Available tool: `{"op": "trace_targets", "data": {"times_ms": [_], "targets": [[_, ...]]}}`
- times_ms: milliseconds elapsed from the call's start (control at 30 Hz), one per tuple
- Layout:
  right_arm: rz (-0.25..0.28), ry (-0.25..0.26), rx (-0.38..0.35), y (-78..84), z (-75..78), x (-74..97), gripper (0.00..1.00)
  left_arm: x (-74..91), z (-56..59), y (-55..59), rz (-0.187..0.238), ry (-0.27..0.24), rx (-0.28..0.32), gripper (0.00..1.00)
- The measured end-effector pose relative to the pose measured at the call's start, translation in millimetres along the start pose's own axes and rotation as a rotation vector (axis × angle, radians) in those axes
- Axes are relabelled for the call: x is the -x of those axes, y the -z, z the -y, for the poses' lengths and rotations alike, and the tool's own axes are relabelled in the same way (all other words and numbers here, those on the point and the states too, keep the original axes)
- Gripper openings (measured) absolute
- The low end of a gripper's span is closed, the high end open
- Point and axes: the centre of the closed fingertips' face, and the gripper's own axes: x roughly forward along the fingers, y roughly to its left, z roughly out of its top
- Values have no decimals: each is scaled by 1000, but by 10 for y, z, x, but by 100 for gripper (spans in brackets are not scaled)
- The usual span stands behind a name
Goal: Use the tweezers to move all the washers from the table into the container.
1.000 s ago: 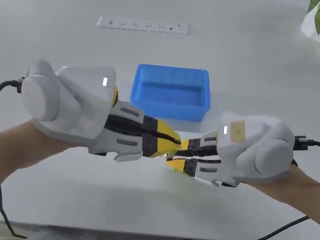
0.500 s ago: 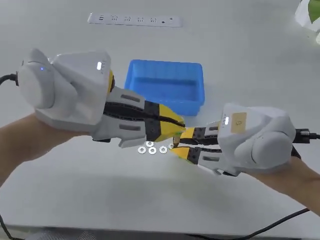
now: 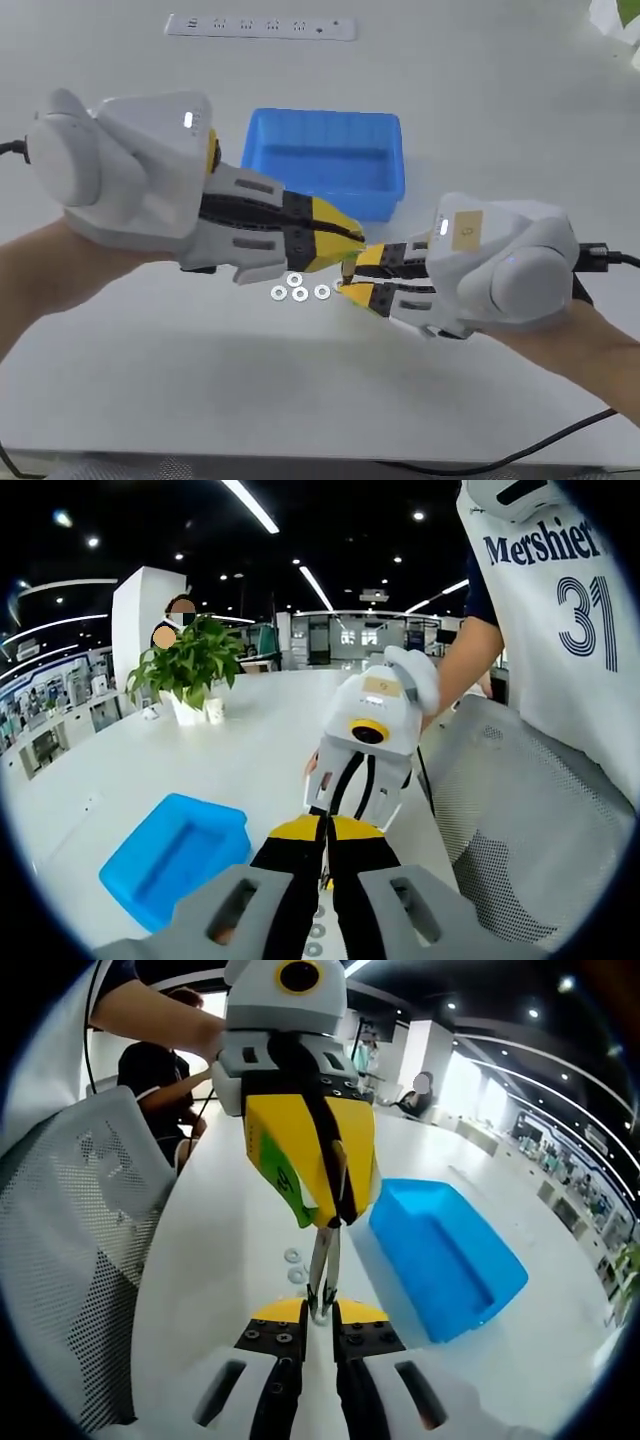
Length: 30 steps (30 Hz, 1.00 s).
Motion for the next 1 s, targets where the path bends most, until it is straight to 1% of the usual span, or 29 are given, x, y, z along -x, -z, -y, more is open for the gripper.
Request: {"op": "trace_targets", "data": {"times_ms": [133,233,300,367,667,1000], "targets": [[-2,2,-3,4,8,1,11,3,-18,0,11,-7,6,4],[-4,-2,-10,12,10,-6,11,-3,-19,8,8,-6,7,4],[-8,0,-1,17,14,-13,11,-3,-12,15,5,-5,4,4],[-8,-11,-9,16,-7,-26,11,-1,-14,24,3,-8,7,4],[-14,-15,-14,41,-10,-57,12,-12,-26,71,1,-15,14,4],[-14,-30,-11,39,-16,-86,11,-7,-42,73,5,-24,25,4]]}}
